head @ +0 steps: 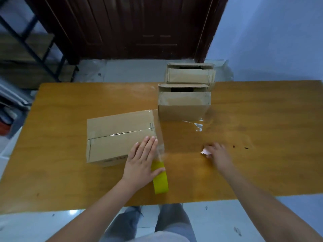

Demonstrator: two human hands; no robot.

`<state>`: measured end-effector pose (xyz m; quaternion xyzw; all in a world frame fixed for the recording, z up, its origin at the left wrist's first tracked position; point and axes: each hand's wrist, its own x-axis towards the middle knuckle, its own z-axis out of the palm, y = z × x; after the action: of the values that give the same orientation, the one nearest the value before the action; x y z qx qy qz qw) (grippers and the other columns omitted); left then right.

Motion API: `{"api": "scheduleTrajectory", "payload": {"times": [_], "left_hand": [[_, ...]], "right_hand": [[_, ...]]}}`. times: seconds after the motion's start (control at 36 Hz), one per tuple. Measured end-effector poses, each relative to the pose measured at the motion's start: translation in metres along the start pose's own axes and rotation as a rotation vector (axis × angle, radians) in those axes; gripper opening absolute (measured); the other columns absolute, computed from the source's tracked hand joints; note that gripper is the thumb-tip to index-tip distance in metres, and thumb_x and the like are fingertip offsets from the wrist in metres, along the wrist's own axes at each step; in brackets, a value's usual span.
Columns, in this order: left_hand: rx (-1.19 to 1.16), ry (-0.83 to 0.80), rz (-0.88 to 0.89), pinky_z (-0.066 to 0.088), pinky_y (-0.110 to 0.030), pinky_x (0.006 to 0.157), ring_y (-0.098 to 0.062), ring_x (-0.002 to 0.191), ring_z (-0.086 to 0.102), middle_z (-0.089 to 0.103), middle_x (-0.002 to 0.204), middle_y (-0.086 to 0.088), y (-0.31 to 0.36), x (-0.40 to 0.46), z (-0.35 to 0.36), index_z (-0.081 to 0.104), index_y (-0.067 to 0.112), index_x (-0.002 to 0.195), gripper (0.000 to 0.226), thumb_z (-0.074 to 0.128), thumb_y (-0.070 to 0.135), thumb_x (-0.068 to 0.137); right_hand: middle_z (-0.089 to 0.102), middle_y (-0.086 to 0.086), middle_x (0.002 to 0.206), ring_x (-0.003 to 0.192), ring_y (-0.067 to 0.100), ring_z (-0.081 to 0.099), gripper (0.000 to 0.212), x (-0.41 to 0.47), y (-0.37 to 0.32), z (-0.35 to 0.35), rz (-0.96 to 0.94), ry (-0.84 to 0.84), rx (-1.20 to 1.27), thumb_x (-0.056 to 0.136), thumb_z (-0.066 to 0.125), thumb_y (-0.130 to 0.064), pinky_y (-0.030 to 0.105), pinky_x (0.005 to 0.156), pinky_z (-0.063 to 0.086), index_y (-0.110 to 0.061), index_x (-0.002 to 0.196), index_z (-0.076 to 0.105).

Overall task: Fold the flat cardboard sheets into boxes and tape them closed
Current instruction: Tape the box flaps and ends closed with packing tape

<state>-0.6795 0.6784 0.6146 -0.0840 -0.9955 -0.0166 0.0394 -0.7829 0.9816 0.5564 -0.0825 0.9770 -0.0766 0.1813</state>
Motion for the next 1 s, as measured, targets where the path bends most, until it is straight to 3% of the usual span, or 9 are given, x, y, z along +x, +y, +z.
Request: {"api": "scheduleTrajectory", "payload": {"times": [0.11,0.22,0.31,0.42,0.5,0.58,0.81,1.0], "left_hand": [[0.014,-0.01,-0.004,0.016,-0.041,0.115,-0.022,0.142,0.021,0.032,0.152,-0.008,0.001,0.001,-0.001,0.026,0.009,0.146,0.096,0.039,0.075,0.078],[0.002,-0.032,-0.02,0.016,-0.041,0.115,-0.021,0.143,0.02,0.031,0.152,-0.007,0.002,0.001,-0.003,0.025,0.01,0.147,0.096,0.038,0.076,0.077],[-0.011,-0.039,-0.028,0.012,-0.04,0.115,-0.021,0.143,0.018,0.03,0.153,-0.007,0.002,0.001,-0.004,0.025,0.01,0.147,0.096,0.036,0.075,0.077],[-0.034,-0.036,-0.027,0.012,-0.04,0.115,-0.021,0.144,0.012,0.03,0.153,-0.007,0.002,0.0,-0.004,0.024,0.01,0.147,0.096,0.039,0.074,0.077],[-0.055,-0.029,-0.026,0.013,-0.041,0.115,-0.018,0.146,0.004,0.031,0.152,-0.007,0.003,-0.001,-0.005,0.026,0.009,0.146,0.09,0.036,0.069,0.079],[-0.063,-0.031,-0.032,0.012,-0.041,0.115,-0.018,0.146,0.001,0.025,0.153,-0.006,0.003,-0.002,-0.005,0.026,0.01,0.146,0.089,0.034,0.07,0.08],[-0.064,-0.007,-0.017,0.017,-0.042,0.113,-0.022,0.143,0.02,0.035,0.15,-0.008,0.002,-0.002,-0.003,0.029,0.009,0.145,0.087,0.035,0.067,0.079],[-0.06,-0.041,-0.022,0.014,-0.041,0.115,-0.021,0.145,0.014,0.027,0.153,-0.007,0.002,-0.003,-0.002,0.025,0.009,0.147,0.1,0.04,0.076,0.074]], "right_hand": [[0.048,0.007,0.113,0.104,0.026,0.052,0.042,-0.008,-0.021,-0.01,0.044,0.012,0.28,0.084,0.067,-0.031,0.032,0.079,0.04,-0.019,0.123,0.059],[0.041,0.0,0.091,0.08,0.005,0.048,0.037,-0.036,-0.066,-0.026,-0.106,0.134,0.603,0.075,0.077,-0.026,0.01,0.068,0.036,-0.013,0.109,0.068],[0.042,-0.008,0.083,0.078,-0.006,0.049,0.031,-0.066,-0.101,-0.033,-0.243,0.15,0.713,0.074,0.078,-0.026,0.006,0.066,0.036,-0.01,0.1,0.071],[0.039,-0.015,0.083,0.078,-0.009,0.046,0.043,-0.079,-0.131,-0.031,-0.32,0.158,0.717,0.072,0.071,-0.047,0.005,0.068,0.035,-0.012,0.096,0.072],[0.037,-0.015,0.083,0.075,-0.001,0.044,0.034,-0.075,-0.144,-0.025,-0.312,0.159,0.672,0.076,0.074,-0.036,0.007,0.069,0.034,-0.012,0.1,0.071],[0.039,-0.004,0.087,0.078,0.006,0.045,0.031,-0.072,-0.151,-0.021,-0.253,0.2,0.646,0.078,0.073,-0.034,0.012,0.071,0.036,-0.013,0.1,0.069],[0.041,-0.002,0.093,0.083,0.014,0.05,0.032,-0.074,-0.161,-0.017,-0.19,0.21,0.596,0.081,0.068,-0.039,0.027,0.074,0.045,-0.015,0.102,0.067],[0.047,0.005,0.101,0.085,0.022,0.056,0.035,-0.069,-0.153,-0.012,0.062,0.332,0.575,0.084,0.066,-0.038,0.03,0.074,0.043,-0.01,0.105,0.067]]}}
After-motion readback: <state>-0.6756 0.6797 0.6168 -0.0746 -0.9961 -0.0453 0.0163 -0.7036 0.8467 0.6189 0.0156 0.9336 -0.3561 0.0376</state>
